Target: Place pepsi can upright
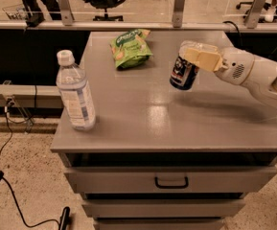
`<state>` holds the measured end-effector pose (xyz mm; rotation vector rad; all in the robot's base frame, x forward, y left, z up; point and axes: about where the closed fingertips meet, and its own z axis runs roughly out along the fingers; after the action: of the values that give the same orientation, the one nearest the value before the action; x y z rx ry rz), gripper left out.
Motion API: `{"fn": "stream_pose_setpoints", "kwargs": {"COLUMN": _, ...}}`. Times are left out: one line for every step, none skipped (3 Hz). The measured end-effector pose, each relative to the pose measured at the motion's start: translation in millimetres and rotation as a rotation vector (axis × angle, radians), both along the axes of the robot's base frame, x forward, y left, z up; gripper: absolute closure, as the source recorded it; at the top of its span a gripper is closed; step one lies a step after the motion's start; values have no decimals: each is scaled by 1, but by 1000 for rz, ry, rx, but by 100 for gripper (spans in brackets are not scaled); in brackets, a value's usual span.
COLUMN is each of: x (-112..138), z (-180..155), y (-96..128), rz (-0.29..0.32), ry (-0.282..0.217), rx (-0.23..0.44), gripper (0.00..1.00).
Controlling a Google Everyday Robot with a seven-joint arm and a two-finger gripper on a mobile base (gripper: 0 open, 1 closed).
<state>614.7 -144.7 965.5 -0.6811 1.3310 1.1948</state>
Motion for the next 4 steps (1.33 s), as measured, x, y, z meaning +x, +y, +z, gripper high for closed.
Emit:
{"fn": "stream_pose_setpoints", "kwargs": {"x": 0, "z": -1, "y": 0, "rz": 0, "ry": 0, "rx": -3, "gripper": 100}}
{"fn": "stream_pose_setpoints", "kwargs": {"x": -1, "z": -2, "y": 4, "rz": 12, "ry": -7, "rx": -45, "gripper": 100}}
{"fn": "stream_pose_setpoints", "kwargs": {"x": -2, "z": -4, "y": 8, "rz": 37, "ry": -26, "rx": -110, "gripper": 100}}
{"fn": "stream_pose_setpoints", "kwargs": {"x": -3, "z": -15, "y": 9, "rz": 74, "ry": -41, "rx": -171, "gripper": 100}}
